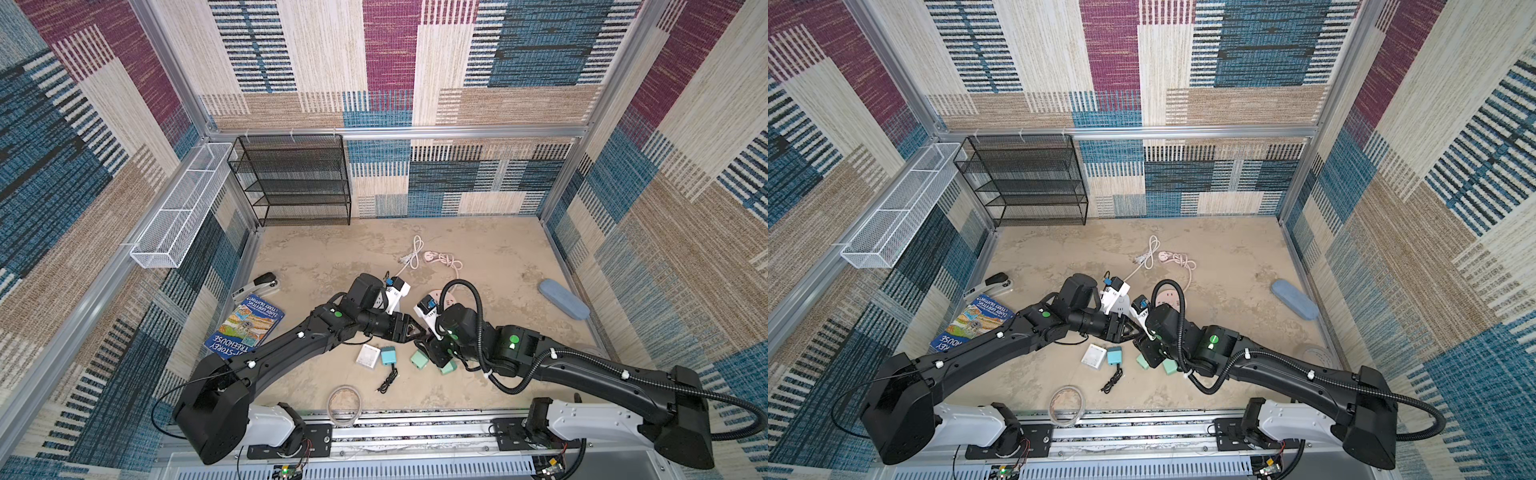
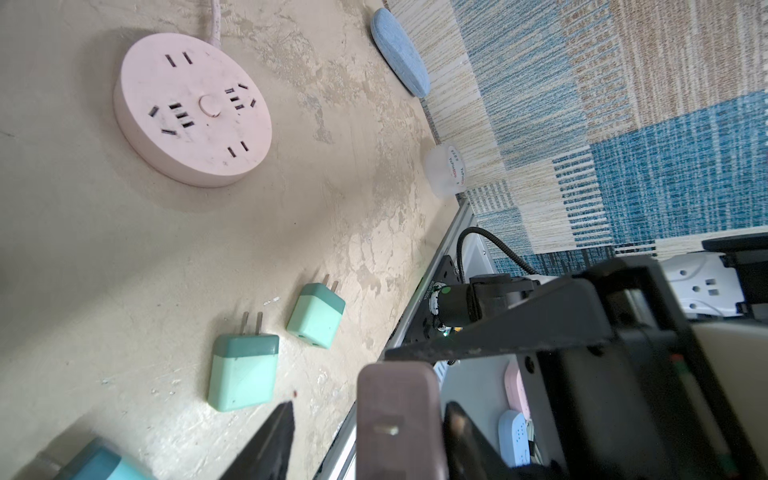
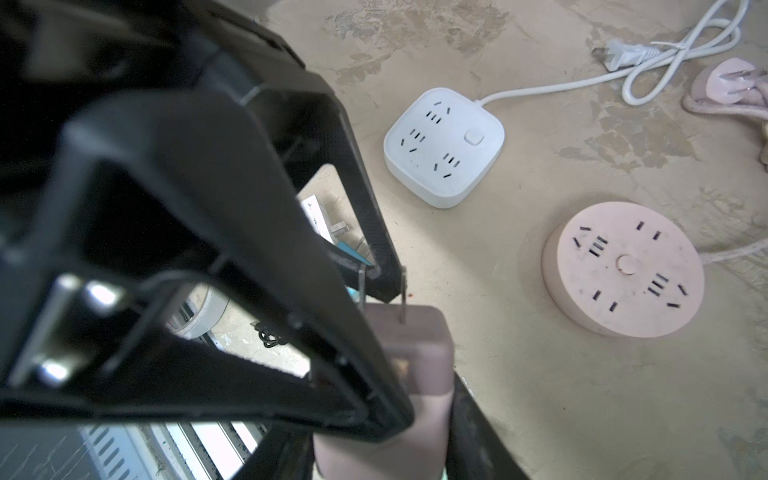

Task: Insert the plug

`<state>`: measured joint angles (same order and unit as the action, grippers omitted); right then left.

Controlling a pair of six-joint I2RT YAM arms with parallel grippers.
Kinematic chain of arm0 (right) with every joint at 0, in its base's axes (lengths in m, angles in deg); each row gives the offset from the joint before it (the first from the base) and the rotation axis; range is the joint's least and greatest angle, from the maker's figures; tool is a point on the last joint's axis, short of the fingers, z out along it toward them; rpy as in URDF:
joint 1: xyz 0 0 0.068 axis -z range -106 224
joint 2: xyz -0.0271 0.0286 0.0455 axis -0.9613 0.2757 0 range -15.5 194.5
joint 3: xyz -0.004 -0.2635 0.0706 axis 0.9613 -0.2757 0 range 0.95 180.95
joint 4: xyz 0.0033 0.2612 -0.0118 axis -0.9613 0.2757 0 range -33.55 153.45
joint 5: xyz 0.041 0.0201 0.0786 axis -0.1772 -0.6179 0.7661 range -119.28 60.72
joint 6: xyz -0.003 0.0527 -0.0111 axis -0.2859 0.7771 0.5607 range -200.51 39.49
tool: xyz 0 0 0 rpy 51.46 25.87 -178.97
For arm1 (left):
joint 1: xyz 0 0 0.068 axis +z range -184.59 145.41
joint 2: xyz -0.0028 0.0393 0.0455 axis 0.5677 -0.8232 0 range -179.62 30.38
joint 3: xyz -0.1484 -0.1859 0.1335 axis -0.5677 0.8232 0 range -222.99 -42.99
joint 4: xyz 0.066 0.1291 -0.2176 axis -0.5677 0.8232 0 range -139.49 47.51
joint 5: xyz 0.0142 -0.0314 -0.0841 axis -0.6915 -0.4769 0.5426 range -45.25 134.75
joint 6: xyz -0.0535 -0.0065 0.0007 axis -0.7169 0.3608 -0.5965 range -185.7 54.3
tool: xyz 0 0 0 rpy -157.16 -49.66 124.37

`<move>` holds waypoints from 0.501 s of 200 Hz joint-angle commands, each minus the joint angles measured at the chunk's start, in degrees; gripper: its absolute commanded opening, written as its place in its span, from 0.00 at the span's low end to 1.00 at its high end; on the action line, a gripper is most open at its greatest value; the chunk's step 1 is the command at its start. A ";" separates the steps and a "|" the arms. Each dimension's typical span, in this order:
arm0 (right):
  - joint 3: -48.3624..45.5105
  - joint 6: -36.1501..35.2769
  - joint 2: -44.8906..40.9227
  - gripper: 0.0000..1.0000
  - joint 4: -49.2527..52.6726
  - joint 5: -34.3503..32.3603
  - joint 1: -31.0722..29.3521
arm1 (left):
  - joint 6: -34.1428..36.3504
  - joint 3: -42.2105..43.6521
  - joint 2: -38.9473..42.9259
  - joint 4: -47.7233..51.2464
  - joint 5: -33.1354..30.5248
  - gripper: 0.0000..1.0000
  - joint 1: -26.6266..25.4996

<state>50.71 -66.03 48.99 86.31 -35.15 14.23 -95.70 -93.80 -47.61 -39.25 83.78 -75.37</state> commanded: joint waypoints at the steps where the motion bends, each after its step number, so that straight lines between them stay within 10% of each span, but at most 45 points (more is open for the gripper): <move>1: 0.53 -0.76 0.40 0.00 -3.32 -1.39 -0.01 | -0.54 -0.08 -0.87 -1.35 1.28 0.54 -0.09; 100: 1.14 -1.88 0.38 0.00 -6.29 -7.13 0.04 | -2.03 1.55 -2.93 -3.45 2.98 0.06 -0.18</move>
<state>50.79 -67.30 50.04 86.80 -38.97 14.14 -98.56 -92.95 -49.89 -44.76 86.90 -75.48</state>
